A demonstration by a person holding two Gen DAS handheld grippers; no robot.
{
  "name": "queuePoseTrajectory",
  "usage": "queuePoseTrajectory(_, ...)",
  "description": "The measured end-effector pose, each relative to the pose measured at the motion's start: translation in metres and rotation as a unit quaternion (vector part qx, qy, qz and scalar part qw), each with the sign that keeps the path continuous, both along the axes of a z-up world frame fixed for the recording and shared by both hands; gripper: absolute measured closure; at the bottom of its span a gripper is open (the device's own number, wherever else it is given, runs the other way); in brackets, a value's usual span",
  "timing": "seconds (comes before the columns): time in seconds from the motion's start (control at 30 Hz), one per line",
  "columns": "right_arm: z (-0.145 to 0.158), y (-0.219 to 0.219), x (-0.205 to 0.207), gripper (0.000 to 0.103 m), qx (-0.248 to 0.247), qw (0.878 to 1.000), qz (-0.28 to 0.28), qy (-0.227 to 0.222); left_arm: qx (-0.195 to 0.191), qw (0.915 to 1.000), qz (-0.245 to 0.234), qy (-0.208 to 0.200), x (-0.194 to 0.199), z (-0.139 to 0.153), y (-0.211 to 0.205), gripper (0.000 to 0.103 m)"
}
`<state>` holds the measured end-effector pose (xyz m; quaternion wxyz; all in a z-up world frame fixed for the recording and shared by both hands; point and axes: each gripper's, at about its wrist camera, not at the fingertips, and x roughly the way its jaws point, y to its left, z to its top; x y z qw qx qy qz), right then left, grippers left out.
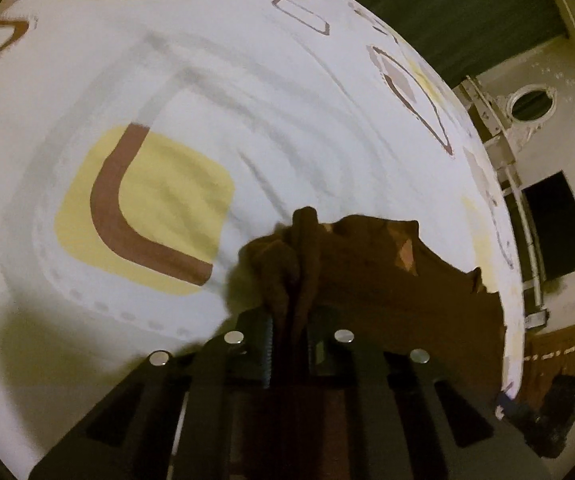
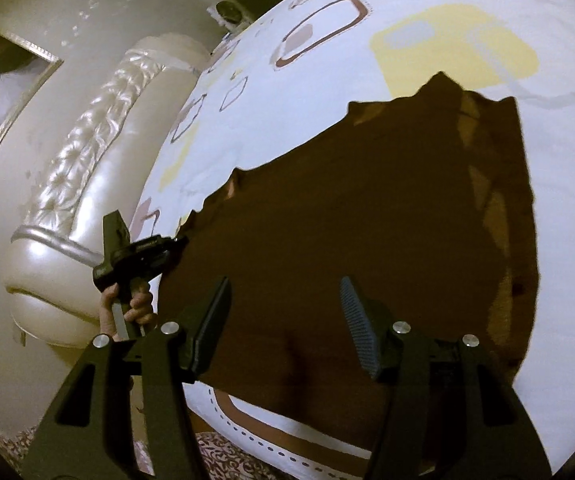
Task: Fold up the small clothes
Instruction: 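Press the folded dress flat with the left tool while the right tool holds its edge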
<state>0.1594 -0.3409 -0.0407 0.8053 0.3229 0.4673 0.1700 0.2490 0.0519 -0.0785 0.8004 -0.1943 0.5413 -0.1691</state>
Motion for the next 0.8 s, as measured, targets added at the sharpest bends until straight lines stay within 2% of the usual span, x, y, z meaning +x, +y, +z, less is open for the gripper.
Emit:
queuePoseTrajectory(0.37,-0.003,-0.009,0.002,0.046,0.013,1.000,0.007,-0.007,0.016,0.9989,-0.024,-0.037,-0.015,0.055,-0.030,0.092)
queuePoseTrajectory(0.6,-0.014,-0.002,0.012,0.046,0.106,0.994,0.019,-0.005,0.035,0.9963,-0.056,-0.054,-0.026,0.084,-0.074,0.092)
queuePoseTrajectory(0.8,-0.016,0.019,0.019,0.046,0.119,0.992,0.046,-0.008,0.034,0.9949,-0.079,-0.052,-0.032,0.098,-0.111,0.092)
